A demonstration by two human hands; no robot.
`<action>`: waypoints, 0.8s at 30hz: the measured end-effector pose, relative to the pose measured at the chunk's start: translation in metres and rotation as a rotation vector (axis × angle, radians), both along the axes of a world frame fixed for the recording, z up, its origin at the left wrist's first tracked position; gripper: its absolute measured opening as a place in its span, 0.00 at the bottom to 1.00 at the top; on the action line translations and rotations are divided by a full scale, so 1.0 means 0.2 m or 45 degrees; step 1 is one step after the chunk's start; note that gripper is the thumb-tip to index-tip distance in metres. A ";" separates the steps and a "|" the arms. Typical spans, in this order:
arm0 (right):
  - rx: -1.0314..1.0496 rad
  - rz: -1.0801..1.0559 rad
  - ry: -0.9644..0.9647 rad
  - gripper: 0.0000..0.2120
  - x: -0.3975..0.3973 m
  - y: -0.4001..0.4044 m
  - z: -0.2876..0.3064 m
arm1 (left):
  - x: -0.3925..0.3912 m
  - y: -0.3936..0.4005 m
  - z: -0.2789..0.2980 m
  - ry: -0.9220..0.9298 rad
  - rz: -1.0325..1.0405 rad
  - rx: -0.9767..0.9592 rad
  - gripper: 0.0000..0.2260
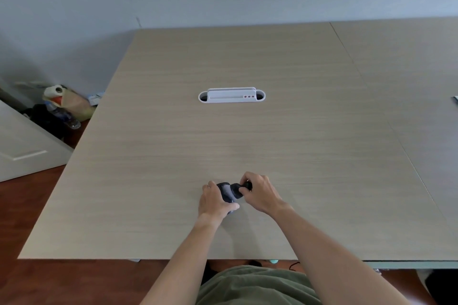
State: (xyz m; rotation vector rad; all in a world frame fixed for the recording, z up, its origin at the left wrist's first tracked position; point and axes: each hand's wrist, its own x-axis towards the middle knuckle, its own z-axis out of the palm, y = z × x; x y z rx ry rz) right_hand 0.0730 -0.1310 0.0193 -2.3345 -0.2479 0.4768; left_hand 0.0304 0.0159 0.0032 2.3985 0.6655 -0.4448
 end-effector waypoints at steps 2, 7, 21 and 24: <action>-0.104 -0.067 -0.045 0.02 0.00 0.02 -0.01 | 0.00 -0.01 0.00 0.023 0.015 0.006 0.33; 0.034 -0.090 -0.003 0.02 0.02 0.06 0.01 | 0.00 -0.02 0.01 0.039 0.002 0.039 0.31; -0.179 -0.107 -0.017 0.05 0.06 0.13 0.04 | -0.01 -0.01 0.03 0.048 0.046 -0.023 0.32; -0.064 -0.141 0.036 0.04 0.08 0.14 0.05 | 0.00 -0.01 0.03 0.063 0.042 -0.018 0.32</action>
